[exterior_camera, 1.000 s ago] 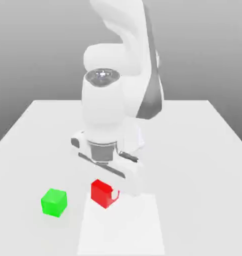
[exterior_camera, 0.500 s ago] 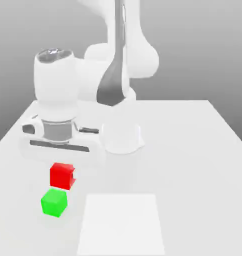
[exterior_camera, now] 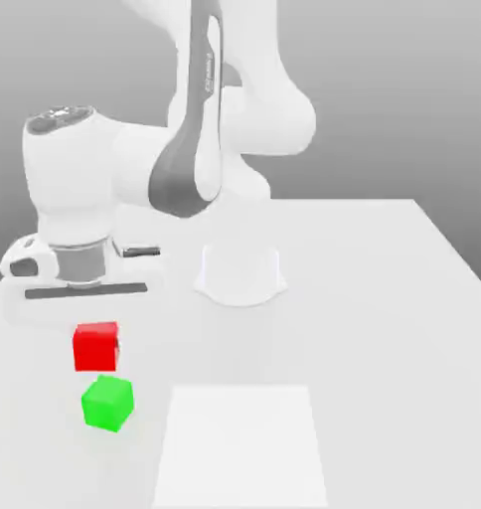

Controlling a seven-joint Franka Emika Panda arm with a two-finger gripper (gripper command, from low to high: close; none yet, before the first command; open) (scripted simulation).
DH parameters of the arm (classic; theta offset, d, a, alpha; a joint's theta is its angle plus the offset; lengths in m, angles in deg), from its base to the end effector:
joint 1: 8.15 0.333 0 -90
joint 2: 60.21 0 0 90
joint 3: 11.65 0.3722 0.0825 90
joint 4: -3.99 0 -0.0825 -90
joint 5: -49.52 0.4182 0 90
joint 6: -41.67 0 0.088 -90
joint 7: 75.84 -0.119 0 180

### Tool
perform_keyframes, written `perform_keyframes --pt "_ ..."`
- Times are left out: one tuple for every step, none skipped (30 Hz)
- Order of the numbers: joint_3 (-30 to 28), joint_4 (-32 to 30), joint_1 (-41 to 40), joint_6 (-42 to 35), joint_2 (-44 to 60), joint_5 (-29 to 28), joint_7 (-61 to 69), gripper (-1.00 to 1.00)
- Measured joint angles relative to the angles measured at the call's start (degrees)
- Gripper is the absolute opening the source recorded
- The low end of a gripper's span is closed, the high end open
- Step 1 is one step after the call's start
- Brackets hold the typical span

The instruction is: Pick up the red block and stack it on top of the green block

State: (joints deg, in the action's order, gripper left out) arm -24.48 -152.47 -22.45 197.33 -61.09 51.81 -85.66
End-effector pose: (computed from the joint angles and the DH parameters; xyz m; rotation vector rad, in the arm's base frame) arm 0.3670 -0.1891 0.2407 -2.9427 1.0431 -0.0061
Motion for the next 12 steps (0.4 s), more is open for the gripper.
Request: perform_keyframes --pt "-0.28 0.04 0.39 0.63 0.67 0.48 0.36 -1.00" --pt "-0.07 0.07 0.27 1.30 1.37 0.96 0.71 -1.00" --pt "0.06 0.07 0.24 2.01 2.09 1.41 1.04 -1.00" --pt "0.15 0.06 0.21 2.76 2.84 1.85 1.35 -1.00" --pt "0.24 0.03 0.17 3.54 3.61 2.27 1.65 -1.00" --pt "0.36 -0.02 0.09 4.36 4.41 2.65 1.93 -1.00" --pt "0.50 -0.10 -0.01 5.22 5.23 3.01 2.18 -1.00" --pt "0.60 -0.19 -0.10 6.10 6.08 3.28 2.35 -1.00" --pt "0.75 -0.30 -0.22 7.02 6.94 3.60 2.57 -1.00" --pt "0.87 -0.42 -0.34 7.96 7.83 3.88 2.76 -1.00" --pt "0.96 -0.53 -0.43 8.67 8.50 4.06 2.87 1.00" --pt "0.97 -0.53 -0.44 8.66 8.50 4.06 2.87 1.00"
